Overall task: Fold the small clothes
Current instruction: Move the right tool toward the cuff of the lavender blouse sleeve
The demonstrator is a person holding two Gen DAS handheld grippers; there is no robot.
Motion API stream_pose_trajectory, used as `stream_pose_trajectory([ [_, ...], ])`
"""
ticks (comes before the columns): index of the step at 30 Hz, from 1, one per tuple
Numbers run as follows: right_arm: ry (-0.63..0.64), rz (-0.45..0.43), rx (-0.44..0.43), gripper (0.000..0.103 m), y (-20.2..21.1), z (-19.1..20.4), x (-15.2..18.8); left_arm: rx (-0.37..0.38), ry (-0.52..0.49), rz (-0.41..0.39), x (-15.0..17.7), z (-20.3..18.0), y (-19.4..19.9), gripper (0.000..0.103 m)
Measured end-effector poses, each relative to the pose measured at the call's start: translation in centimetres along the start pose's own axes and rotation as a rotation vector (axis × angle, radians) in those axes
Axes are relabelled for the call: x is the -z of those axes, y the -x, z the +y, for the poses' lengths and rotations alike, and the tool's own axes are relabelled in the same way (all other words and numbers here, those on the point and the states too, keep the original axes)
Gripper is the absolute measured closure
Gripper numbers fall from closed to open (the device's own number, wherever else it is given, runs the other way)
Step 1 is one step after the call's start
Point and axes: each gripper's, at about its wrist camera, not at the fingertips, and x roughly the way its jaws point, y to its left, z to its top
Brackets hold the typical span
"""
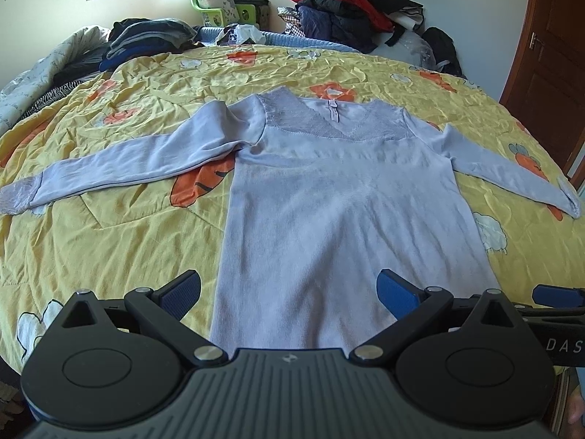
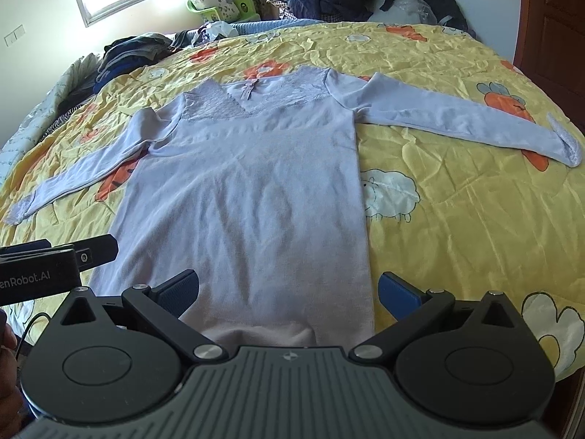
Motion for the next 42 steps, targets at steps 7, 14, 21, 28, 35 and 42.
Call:
stream_pose_trajectory([
  [7,-0.002,0.001,-0.002,0.000,-0.1,-0.1,0.0,0.004,-0.013,-0.008,0.1,-0.3,0.0,0.000],
  [14,-0.005,-0.016,-0.010,0.000,0.0,-0.2,0.3,0.011,-0.021,0.012,0.3,-0.5,-0.3,0.000],
  [21,-0.011,-0.084,-0.031,0.000,0.5,-0.9,0.4,0.008,-0.051,0.004,0.3,-1.0,-0.3,0.000],
  [28,0.013,-0.160,-0.030,0.000,1.2,-1.7,0.2,-0.023,-0.086,-0.042,-0.5,-1.9,0.1,0.000],
  [35,0.031,-0.201,-0.035,0.000,1.6,-2.6,0.0,-0.042,-0.067,-0.055,-1.6,-2.3,-0.5,0.000],
  [42,0.029,-0.154,-0.069,0.000,1.3,-2.3,0.2,-0.068,-0.062,-0.034,-1.3,-2.5,-1.0,0.000],
])
